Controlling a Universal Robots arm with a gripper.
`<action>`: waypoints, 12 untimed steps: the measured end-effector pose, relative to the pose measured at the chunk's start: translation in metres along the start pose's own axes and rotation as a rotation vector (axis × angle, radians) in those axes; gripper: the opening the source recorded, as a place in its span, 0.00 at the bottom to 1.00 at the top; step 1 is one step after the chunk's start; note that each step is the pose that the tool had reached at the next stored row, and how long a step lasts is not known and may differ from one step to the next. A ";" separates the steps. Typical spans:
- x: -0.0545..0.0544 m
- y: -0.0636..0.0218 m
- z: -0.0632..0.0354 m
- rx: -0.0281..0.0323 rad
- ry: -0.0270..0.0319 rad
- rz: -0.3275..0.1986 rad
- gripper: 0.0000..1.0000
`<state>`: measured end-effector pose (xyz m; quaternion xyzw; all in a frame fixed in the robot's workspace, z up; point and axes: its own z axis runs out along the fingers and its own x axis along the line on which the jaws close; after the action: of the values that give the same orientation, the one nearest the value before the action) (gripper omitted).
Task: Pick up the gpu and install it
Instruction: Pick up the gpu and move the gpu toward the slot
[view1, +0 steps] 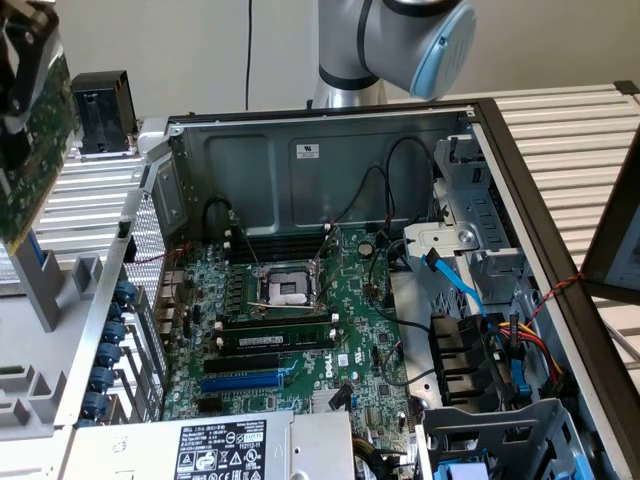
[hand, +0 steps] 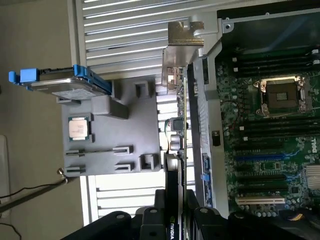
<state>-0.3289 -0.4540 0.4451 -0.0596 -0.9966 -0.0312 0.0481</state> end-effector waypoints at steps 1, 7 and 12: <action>-0.003 -0.0003 -0.0049 0.0001 0.0012 0.000 0.26; -0.024 -0.0024 -0.0336 0.0009 0.0074 0.000 0.26; -0.046 -0.0015 -0.0425 0.0010 0.0081 0.001 0.26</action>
<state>-0.2799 -0.4637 0.4827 -0.0597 -0.9964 -0.0309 0.0521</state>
